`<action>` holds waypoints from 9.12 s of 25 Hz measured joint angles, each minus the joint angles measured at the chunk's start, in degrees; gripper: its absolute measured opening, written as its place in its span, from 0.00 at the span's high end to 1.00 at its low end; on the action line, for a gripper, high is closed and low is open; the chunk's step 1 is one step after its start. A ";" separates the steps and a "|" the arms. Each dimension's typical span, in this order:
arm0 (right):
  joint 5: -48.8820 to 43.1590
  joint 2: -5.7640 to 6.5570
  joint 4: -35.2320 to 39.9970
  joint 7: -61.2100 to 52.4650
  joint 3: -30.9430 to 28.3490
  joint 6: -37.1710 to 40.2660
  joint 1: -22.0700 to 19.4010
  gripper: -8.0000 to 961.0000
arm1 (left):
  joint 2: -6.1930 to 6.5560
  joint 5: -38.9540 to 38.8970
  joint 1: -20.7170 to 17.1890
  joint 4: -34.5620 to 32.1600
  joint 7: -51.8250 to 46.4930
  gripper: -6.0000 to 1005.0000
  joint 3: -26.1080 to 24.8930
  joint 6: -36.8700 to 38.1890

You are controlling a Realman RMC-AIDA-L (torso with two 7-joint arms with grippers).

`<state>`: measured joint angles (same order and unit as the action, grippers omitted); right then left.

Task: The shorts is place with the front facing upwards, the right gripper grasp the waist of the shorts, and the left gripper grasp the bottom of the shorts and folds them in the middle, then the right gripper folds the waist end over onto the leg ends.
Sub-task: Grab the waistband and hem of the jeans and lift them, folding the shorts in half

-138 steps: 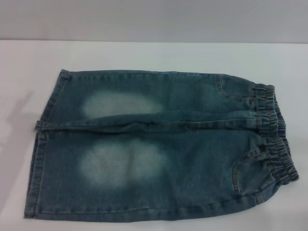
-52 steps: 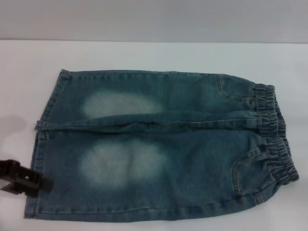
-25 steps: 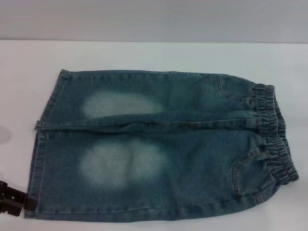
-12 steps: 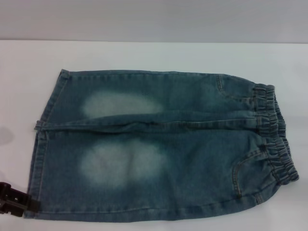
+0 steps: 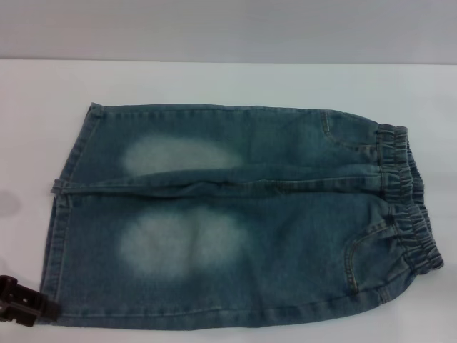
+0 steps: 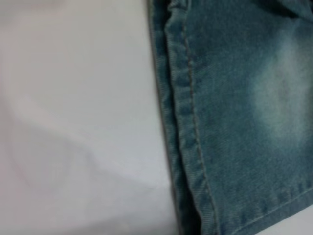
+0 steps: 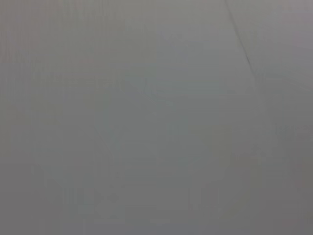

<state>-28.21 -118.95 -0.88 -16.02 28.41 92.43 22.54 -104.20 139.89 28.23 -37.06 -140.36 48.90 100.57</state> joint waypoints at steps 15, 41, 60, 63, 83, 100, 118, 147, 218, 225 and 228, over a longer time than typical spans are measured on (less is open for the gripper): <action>0.00 0.04 0.00 -0.07 -0.03 -0.40 -0.21 0.21 | -1.44 -0.38 2.53 0.07 1.32 0.44 -0.62 0.65; 0.18 -0.05 -0.09 -1.38 -0.64 -0.87 -0.21 0.24 | -1.12 0.04 3.38 -0.21 3.58 0.75 -1.68 -0.73; -26.39 2.10 24.43 -45.58 3.92 -1.32 -6.88 0.26 | -1.53 1.17 4.07 -0.36 4.06 0.95 -5.07 -1.21; -38.53 4.41 34.94 -58.52 3.94 1.79 -6.94 0.26 | -1.43 1.14 4.47 -0.28 4.09 0.95 -5.50 -1.37; -106.18 14.32 55.38 -90.40 9.60 15.84 9.90 0.28 | -1.43 0.99 6.71 -0.60 4.31 0.95 -6.98 -1.56; -123.27 8.46 54.52 -92.97 16.33 8.72 14.89 0.30 | -1.89 0.99 6.90 -0.14 4.31 0.95 -7.33 -2.15; -128.83 7.32 50.34 -94.21 20.86 7.65 17.37 0.32 | -2.32 0.90 6.39 -0.11 4.32 0.95 -8.47 -2.13; -123.87 5.89 49.05 -92.91 20.49 8.45 18.11 0.35 | -2.59 0.91 5.46 -0.02 6.30 0.95 -10.21 -2.23; -81.95 2.31 32.18 -73.61 1.66 -35.56 11.27 0.92 | -8.71 -8.51 10.72 -0.17 13.25 0.95 -24.78 -35.83; -80.90 1.79 30.11 -70.69 1.83 -39.41 11.53 0.91 | -9.76 -8.67 10.87 -0.04 14.54 0.95 -23.84 -38.28; -80.54 1.37 29.08 -69.07 1.95 -41.30 11.89 0.90 | -10.60 -8.71 10.89 -0.02 17.03 0.95 -23.37 -39.34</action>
<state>-108.75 -117.58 28.20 -85.09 30.36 51.13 34.43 -114.80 131.18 39.11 -37.09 -123.33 25.53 61.23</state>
